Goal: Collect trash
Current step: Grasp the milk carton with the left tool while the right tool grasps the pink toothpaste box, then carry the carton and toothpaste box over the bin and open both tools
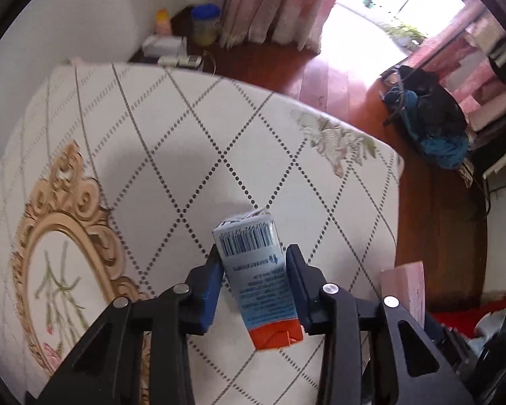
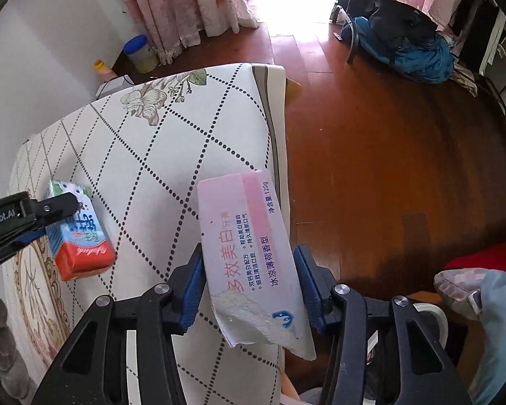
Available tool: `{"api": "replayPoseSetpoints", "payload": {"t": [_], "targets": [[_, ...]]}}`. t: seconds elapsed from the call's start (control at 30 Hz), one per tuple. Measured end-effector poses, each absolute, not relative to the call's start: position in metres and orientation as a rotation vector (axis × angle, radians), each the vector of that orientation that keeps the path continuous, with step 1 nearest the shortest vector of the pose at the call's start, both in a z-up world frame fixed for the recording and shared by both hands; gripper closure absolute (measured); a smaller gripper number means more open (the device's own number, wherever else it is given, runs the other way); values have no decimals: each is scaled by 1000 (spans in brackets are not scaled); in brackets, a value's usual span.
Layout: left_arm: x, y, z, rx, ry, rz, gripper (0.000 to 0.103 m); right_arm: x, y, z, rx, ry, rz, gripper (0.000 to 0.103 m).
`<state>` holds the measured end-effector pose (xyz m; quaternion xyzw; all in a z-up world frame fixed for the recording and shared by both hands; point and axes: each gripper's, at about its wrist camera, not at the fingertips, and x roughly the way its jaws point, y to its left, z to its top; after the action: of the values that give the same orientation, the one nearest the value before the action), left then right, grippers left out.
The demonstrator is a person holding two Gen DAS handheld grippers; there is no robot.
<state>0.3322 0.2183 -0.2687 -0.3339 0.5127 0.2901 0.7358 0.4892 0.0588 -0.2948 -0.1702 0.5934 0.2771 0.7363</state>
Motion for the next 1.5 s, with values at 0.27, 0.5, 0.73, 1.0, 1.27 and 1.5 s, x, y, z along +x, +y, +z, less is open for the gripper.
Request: {"api": "replayPoseSetpoints", "payload": {"t": [0.27,0.5,0.73,1.0,1.27,1.5], "targets": [[290,175,-218,-546,999,624,70,463,27,-251,-325,1173,656,51],[277,107,-174,-413,933,530,70,433,-46,-193,-200,1074,671,51],[290,13,-137,-343,893,335,70,407,-151,-142,-123,978,613,52],[343,-67,-169,-408,992,77,70,407,-272,-141,-70,996,456,51],[409,-116,-242,-516,1173,-99,70,422,-349,-235,-42,1190,305,51],[447,-151,-267,-474,1265,-126,42,441,-373,-288,-35,1282,244,51]]}}
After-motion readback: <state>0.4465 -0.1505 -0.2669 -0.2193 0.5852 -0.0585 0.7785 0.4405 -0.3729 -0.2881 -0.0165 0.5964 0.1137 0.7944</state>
